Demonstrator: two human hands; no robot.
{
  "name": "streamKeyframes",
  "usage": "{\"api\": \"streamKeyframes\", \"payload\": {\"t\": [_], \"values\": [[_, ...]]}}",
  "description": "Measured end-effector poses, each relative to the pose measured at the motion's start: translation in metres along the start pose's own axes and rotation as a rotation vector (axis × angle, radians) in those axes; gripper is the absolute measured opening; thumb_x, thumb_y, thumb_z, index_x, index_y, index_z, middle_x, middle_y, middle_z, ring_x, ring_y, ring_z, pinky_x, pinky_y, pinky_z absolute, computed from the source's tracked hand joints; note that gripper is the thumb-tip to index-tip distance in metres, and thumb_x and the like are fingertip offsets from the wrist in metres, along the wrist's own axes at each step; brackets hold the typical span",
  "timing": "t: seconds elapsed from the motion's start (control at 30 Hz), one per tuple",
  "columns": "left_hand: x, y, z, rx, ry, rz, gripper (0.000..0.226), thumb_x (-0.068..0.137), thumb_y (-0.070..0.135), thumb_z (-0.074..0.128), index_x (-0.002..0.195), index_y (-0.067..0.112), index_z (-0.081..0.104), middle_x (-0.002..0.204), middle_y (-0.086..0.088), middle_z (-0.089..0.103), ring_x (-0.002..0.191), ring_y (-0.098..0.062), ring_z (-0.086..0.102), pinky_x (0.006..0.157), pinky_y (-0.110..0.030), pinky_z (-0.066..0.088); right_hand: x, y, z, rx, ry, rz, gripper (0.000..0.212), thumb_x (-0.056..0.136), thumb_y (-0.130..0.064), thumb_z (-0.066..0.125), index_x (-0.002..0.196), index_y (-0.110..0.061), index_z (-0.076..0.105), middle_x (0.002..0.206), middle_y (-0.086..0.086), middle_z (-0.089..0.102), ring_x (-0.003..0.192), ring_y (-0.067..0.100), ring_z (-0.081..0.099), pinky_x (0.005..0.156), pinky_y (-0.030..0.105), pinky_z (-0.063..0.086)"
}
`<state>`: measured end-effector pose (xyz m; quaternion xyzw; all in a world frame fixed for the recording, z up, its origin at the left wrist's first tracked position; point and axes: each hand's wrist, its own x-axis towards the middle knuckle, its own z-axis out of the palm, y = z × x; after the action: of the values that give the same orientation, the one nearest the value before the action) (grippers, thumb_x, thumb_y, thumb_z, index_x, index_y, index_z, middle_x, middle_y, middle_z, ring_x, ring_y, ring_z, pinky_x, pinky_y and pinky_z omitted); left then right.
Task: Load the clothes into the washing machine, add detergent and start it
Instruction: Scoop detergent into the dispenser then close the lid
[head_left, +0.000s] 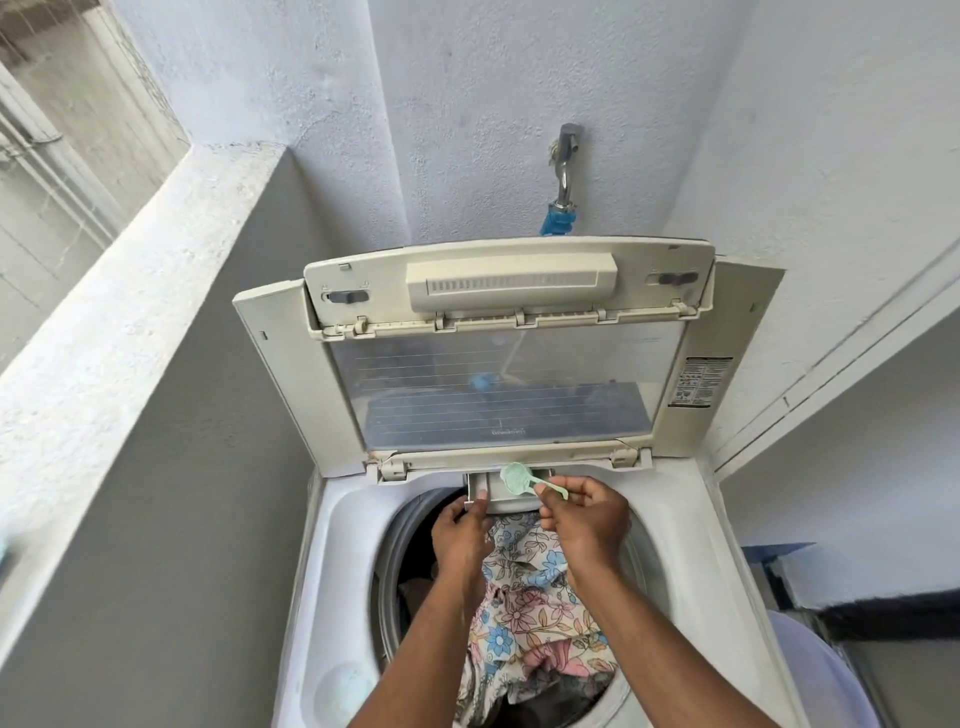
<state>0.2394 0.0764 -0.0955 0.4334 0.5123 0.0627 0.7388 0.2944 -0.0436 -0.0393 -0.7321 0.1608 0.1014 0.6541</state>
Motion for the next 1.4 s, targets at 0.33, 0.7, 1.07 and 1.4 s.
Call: {"api": "streamKeyframes", "payload": {"t": [0.33, 0.7, 1.07, 1.4], "values": [[0.006, -0.006, 0.0, 0.023, 0.0, 0.016, 0.037, 0.099, 0.026, 0.071, 0.13, 0.006, 0.063, 0.106, -0.007, 0.077, 0.101, -0.023, 0.074, 0.076, -0.036, 0.055, 0.0, 0.025, -0.004, -0.499, -0.067, -0.6, 0.017, 0.082, -0.003, 0.085, 0.089, -0.015, 0.075, 0.081, -0.007, 0.072, 0.066, 0.004, 0.068, 0.053, 0.025, 0.058], [0.01, -0.006, 0.0, 0.051, 0.024, 0.024, 0.029, 0.099, 0.025, 0.072, 0.122, 0.009, 0.066, 0.095, -0.005, 0.074, 0.087, -0.02, 0.067, 0.065, -0.03, 0.049, 0.01, 0.04, -0.01, -0.954, -0.264, -1.28, 0.023, 0.074, 0.007, 0.087, 0.092, -0.003, 0.076, 0.089, 0.009, 0.074, 0.072, 0.018, 0.072, 0.057, 0.028, 0.063], [0.01, -0.002, -0.001, 0.103, 0.028, 0.011, 0.017, 0.098, 0.029, 0.072, 0.11, 0.02, 0.064, 0.101, -0.007, 0.075, 0.087, -0.019, 0.067, 0.066, -0.031, 0.051, 0.008, 0.035, -0.006, -0.897, -0.233, -1.221, 0.022, 0.075, 0.005, 0.088, 0.092, -0.004, 0.077, 0.089, 0.006, 0.075, 0.074, 0.015, 0.073, 0.062, 0.024, 0.064], [0.005, 0.003, -0.01, 0.168, 0.073, 0.036, 0.051, 0.093, 0.042, 0.075, 0.136, 0.016, 0.065, 0.125, -0.006, 0.075, 0.111, -0.025, 0.071, 0.103, -0.049, 0.057, -0.024, 0.017, 0.009, -0.489, -0.048, -0.602, 0.017, 0.081, 0.002, 0.081, 0.091, -0.011, 0.077, 0.082, -0.002, 0.074, 0.066, 0.008, 0.07, 0.052, 0.01, 0.053]]}}
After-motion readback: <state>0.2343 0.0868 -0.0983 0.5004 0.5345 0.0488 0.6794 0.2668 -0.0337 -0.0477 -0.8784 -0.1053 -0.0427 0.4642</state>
